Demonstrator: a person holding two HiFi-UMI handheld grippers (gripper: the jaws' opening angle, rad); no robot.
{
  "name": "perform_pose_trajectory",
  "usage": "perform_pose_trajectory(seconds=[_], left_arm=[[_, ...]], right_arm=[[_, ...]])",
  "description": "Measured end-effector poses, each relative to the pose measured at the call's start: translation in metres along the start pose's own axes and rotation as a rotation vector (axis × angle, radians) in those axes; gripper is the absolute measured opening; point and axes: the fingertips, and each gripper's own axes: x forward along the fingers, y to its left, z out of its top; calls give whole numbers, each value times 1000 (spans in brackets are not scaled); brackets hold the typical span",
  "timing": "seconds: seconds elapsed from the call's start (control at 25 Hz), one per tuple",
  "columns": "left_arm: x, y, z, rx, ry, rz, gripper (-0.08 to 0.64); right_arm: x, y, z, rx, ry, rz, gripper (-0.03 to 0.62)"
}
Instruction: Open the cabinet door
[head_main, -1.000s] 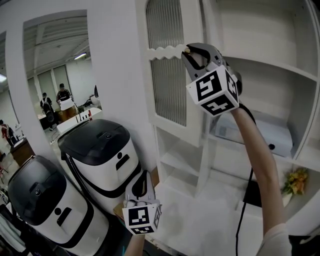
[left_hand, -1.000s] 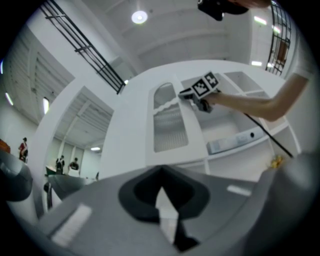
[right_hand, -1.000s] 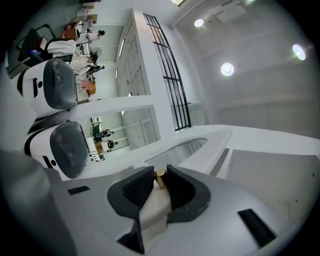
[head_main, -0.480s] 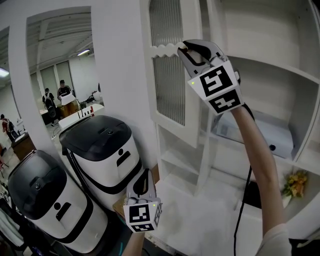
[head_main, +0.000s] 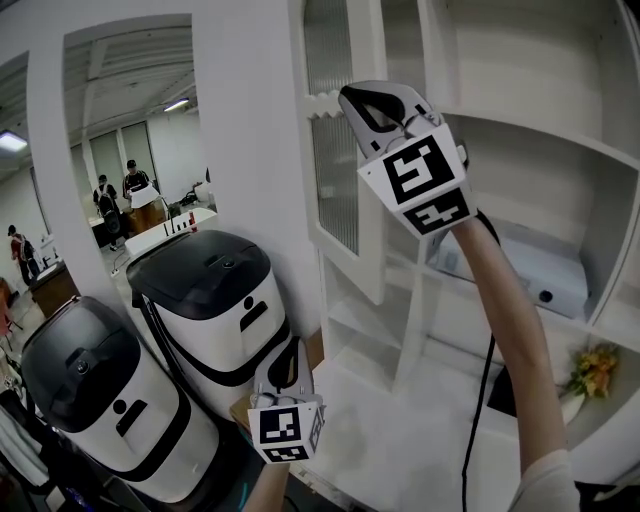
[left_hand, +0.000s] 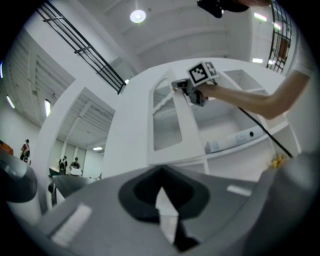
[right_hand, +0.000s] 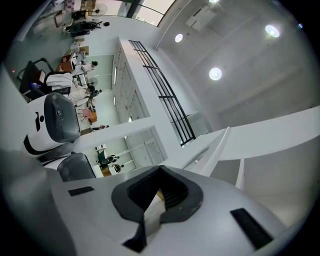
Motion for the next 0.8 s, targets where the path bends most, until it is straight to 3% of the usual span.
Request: perform_pose_trajectory(seconds=[0.32, 0.8], left_arm=[[-9, -1, 4, 3, -6, -1, 6], [-22, 21, 10, 12, -14, 55, 6]], right_arm=[[-1, 8, 10, 21, -38, 25, 0], [12, 46, 59, -3, -138, 64, 0]])
